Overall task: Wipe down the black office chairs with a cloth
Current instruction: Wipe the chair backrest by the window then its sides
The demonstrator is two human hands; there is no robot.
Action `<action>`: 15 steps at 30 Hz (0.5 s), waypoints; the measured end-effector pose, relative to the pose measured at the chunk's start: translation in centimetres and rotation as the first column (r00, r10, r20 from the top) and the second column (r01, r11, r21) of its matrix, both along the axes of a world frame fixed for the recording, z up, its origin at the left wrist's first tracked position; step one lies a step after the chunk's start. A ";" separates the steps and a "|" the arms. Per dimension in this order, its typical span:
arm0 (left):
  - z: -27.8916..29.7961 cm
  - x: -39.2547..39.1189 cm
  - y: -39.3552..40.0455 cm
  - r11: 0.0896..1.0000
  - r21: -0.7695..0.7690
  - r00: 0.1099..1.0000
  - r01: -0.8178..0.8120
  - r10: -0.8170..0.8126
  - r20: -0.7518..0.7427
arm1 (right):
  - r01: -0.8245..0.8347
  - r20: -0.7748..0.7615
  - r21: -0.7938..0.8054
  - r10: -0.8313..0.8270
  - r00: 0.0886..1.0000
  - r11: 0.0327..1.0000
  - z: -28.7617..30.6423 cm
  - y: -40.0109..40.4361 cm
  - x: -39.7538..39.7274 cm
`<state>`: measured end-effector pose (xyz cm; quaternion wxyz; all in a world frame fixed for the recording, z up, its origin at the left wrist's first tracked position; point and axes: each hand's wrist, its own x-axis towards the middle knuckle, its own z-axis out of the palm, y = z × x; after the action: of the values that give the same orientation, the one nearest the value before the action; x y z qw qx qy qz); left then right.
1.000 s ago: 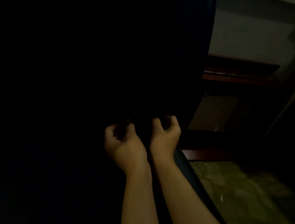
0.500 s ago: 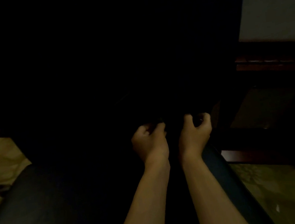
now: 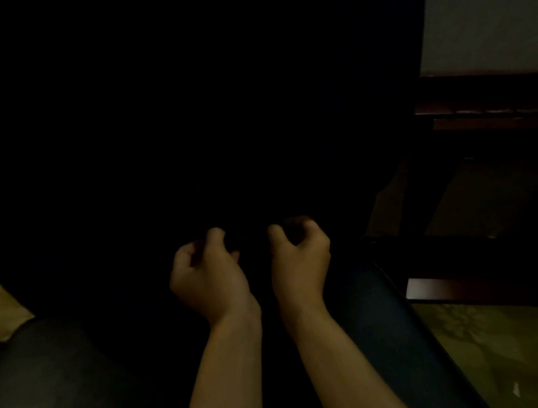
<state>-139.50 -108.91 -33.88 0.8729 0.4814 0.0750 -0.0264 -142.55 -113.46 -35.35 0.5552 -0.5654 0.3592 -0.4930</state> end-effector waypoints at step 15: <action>0.0 -5.5 -3.2 0.838 0.165 0.847 0.521 -0.531 0.020 | 0.435 0.205 0.136 -0.455 0.867 0.890 0.6 -4.9 -5.1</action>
<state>-145.00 -112.12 -33.93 0.7944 0.5498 -0.0866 -0.2433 -147.69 -118.38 -34.71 0.4882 -0.3819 0.4334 -0.6542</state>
